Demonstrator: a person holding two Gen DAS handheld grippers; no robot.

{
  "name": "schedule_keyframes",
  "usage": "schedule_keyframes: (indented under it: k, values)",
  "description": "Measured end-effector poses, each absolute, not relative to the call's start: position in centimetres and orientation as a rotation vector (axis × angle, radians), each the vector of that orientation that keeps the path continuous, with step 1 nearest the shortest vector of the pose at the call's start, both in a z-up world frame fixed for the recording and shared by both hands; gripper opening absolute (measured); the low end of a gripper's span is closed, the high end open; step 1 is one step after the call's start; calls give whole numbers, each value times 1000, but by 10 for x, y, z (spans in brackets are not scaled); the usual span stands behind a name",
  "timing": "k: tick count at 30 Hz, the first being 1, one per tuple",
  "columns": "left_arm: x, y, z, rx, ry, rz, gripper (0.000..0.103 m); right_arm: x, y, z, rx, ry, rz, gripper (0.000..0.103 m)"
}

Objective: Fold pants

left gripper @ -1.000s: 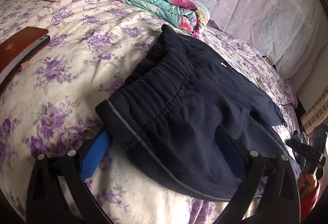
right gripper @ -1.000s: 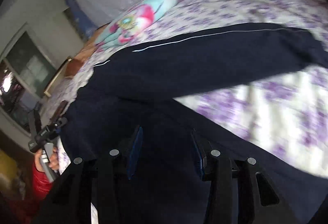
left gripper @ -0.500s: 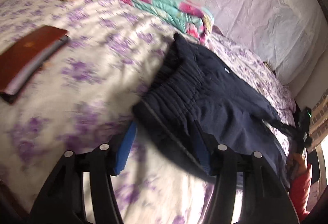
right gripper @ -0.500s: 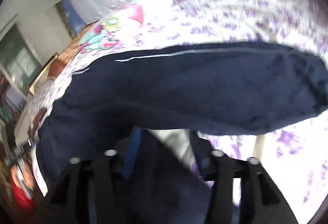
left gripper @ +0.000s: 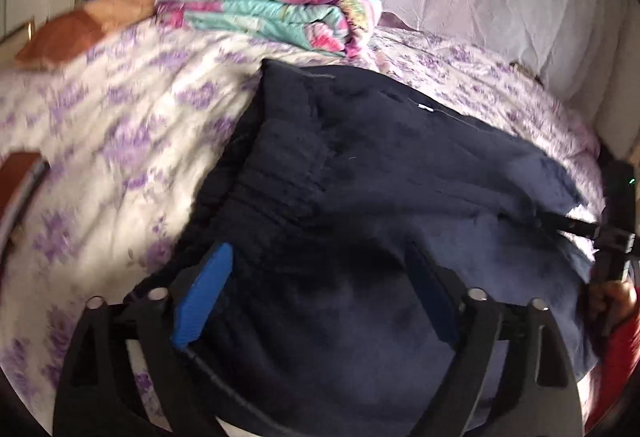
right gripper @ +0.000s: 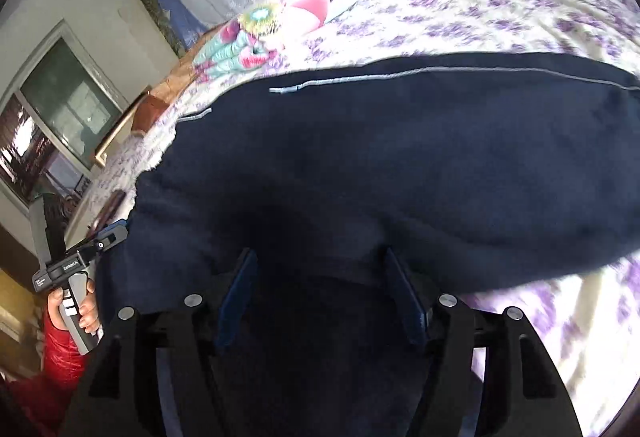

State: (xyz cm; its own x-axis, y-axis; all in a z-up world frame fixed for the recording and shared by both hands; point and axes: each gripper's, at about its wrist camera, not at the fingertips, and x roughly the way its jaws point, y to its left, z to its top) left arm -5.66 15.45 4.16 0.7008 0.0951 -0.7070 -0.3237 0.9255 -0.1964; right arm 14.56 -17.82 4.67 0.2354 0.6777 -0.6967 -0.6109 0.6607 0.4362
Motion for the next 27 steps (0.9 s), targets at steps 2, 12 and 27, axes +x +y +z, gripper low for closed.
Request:
schedule_keyframes:
  k: [2, 12, 27]
  values:
    - [-56, 154, 58, -318, 717, 195, 89, 141, -200, 61, 131, 927, 879, 72]
    - [42, 253, 84, -493, 635, 299, 92, 176, -309, 48, 560, 808, 575, 98]
    - [112, 299, 20, -690, 763, 63, 33, 183, -309, 30, 634, 767, 675, 99]
